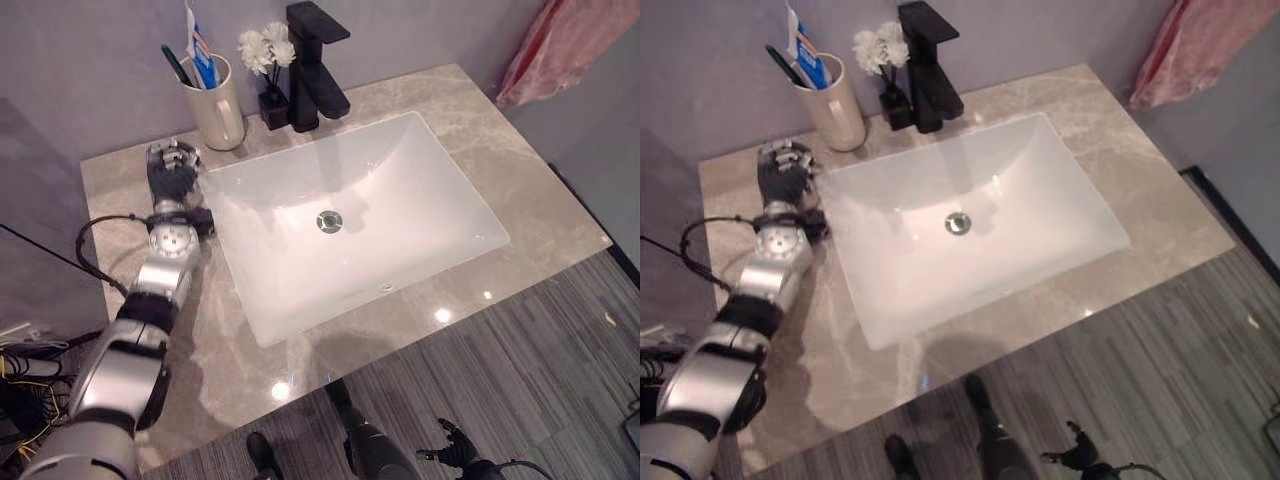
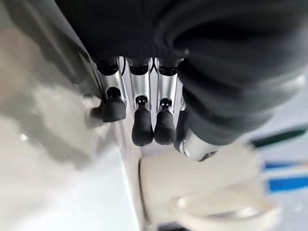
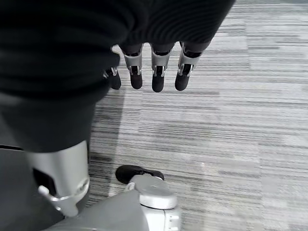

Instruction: Put brush and paste in cup on sink, flatten towel.

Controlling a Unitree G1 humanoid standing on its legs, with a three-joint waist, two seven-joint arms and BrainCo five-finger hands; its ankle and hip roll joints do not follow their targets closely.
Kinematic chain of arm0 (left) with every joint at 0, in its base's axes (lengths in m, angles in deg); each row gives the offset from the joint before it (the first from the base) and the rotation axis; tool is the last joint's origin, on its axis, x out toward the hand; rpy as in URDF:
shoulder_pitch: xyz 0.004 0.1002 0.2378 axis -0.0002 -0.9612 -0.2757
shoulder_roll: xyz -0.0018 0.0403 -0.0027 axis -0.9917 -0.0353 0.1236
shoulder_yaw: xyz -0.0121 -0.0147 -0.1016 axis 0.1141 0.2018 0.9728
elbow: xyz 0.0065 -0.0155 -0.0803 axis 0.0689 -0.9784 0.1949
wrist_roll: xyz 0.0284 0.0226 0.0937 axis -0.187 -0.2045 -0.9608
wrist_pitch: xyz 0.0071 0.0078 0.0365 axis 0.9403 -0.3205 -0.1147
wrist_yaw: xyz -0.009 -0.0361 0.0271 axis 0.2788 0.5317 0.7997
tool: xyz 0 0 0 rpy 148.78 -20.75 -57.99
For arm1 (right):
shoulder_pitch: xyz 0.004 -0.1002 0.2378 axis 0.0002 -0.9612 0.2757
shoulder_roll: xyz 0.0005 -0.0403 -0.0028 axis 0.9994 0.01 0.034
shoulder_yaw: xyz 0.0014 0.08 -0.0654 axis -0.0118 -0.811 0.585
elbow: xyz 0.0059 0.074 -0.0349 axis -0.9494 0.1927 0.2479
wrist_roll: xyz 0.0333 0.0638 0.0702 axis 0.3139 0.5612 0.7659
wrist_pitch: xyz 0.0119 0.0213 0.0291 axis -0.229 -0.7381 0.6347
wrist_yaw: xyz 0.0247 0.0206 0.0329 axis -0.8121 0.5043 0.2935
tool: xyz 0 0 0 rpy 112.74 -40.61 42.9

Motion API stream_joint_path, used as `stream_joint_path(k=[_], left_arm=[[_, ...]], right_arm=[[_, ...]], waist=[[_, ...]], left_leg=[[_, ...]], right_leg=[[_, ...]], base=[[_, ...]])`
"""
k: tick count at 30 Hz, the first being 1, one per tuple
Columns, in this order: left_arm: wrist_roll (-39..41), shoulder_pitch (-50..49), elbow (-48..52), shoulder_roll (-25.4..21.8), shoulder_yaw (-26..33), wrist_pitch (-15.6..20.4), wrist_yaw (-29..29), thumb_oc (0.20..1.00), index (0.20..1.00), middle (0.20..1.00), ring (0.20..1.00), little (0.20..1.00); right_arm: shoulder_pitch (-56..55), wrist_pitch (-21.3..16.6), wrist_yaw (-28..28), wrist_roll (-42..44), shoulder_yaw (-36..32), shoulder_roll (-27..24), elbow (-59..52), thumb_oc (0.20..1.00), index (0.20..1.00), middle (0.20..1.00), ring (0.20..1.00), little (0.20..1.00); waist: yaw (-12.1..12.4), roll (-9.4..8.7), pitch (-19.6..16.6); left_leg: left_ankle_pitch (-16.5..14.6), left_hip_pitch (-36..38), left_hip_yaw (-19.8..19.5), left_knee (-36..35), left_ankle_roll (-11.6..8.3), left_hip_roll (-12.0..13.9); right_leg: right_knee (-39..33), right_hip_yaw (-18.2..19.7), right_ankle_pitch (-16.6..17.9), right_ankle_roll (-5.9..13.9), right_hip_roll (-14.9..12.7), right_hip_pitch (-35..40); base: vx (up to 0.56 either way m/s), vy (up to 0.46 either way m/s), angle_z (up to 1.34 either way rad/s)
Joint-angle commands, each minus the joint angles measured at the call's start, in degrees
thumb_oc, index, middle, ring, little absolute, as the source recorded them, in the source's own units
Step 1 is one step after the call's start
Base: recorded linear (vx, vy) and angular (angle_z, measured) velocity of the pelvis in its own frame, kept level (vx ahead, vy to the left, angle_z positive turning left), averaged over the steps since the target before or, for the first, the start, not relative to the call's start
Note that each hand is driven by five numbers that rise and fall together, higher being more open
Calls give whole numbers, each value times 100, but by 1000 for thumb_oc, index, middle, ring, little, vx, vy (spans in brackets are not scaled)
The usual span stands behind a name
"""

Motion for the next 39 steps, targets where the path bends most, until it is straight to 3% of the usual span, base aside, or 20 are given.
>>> stream_joint_path(k=[1,8,15,16,21,22,23,25,26,31,34,35,36,37,38,39], left_arm=[[-343,-973,254,81,446,231,-81,200,200,200,200,200],[-255,-3400,1664,676,1682,749,250,200,200,200,200,200],[85,-3998,833,1314,2022,802,-49,200,200,200,200,200],[353,-4050,150,1512,1972,747,-130,200,200,200,200,200],[1091,-4278,-858,1840,1531,359,458,200,200,200,200,200],[1732,-4337,-1435,2032,1380,135,820,200,200,200,200,200],[1749,-4328,-1456,2029,1378,144,838,200,200,200,200,200],[3024,-4250,-1667,2263,1404,90,1221,200,200,200,200,200],[2578,-4191,-1962,2208,1198,-121,1293,200,200,200,200,200],[2309,-3944,-2600,2211,777,-450,1693,200,200,200,200,200],[1668,-3643,-3329,2211,518,-654,1918,627,627,627,627,627],[1667,-3636,-3334,2212,520,-652,1919,683,683,683,683,683],[1420,-3536,-3557,2179,534,-704,1924,671,671,671,671,671],[1373,-3401,-3787,2145,656,-746,1955,680,680,680,680,680],[1251,-3287,-4112,2078,868,-851,2029,780,780,780,780,780],[977,-3238,-4326,1994,984,-875,2001,796,796,796,796,796]], right_arm=[[141,-92,112,7,-251,45,123,1000,1000,1000,1000,1000],[176,-104,68,-238,-401,234,567,1000,1000,1000,1000,1000],[246,-121,247,-440,-389,241,643,1000,1000,1000,1000,1000],[322,-117,332,-427,-382,242,621,1000,1000,1000,1000,1000],[392,-30,394,-516,-307,147,601,1000,1000,1000,1000,1000],[394,18,385,-564,-280,82,567,1000,1000,1000,1000,1000],[394,19,384,-563,-282,78,564,1000,1000,1000,1000,1000],[407,83,368,-630,-256,4,481,1000,1000,1000,1000,1000],[429,118,349,-653,-240,-80,428,1000,1000,1000,1000,1000],[434,151,325,-695,-154,-163,507,1000,1000,1000,1000,1000],[573,192,226,-658,-149,-266,866,1000,1000,1000,1000,1000],[577,190,226,-658,-149,-266,869,1000,1000,1000,1000,1000],[615,201,204,-646,-157,-278,890,1000,1000,1000,1000,1000],[625,208,175,-618,-187,-251,901,1000,1000,1000,1000,1000],[649,254,58,-554,-247,-217,1010,1000,1000,1000,1000,1000],[675,282,-24,-588,-251,-179,1116,1000,1000,1000,1000,1000]], waist=[[139,-121,335],[515,-175,139],[728,-107,27],[770,-80,-9],[802,19,-52],[778,89,-65],[777,95,-62],[743,156,-43],[708,216,-36],[600,315,22],[519,348,88],[518,347,97],[471,294,115],[414,222,122],[382,122,91],[392,43,44]], left_leg=[[6,196,-450,53,-178,194],[-43,414,-531,53,-138,212],[50,498,-707,53,-170,248],[110,492,-737,53,-184,263],[215,532,-760,53,-210,345],[288,541,-741,53,-238,407],[287,543,-744,53,-241,412],[364,511,-736,53,-283,463],[467,409,-749,53,-341,539],[601,233,-739,53,-422,661],[639,374,-599,53,-368,551],[638,381,-599,53,-368,550],[504,391,-477,274,-304,448],[220,338,-366,624,-227,326],[-224,348,-335,1027,-109,32],[-647,446,-602,1282,21,-268]], right_leg=[[-7,-213,-134,491,-356,287],[-7,-310,-251,446,-339,563],[-7,-518,-364,363,-324,804],[-7,-564,-388,325,-312,843],[-7,-614,-427,261,-236,956],[-7,-614,-459,221,-181,983],[-7,-617,-459,218,-177,987],[-7,-627,-483,180,-124,973],[-7,-665,-500,147,-69,920],[-7,-756,-569,88,12,881],[-7,-791,-566,85,-56,930],[-7,-790,-567,86,-57,936],[-7,-808,-538,68,-133,923],[-7,-849,-504,56,-215,905],[-7,-914,-428,21,-286,911],[-7,-931,-392,-1,-273,951]], base=[[18,-20,8],[10,-9,5],[-26,-45,19],[-44,-77,16],[-35,-80,4],[-35,-82,4],[-41,-69,4],[-82,-71,8],[-102,-84,6],[-88,-73,5],[-25,2,5],[-61,16,3],[-90,-17,0],[-150,-44,3],[-151,-47,44],[-106,-34,48]])
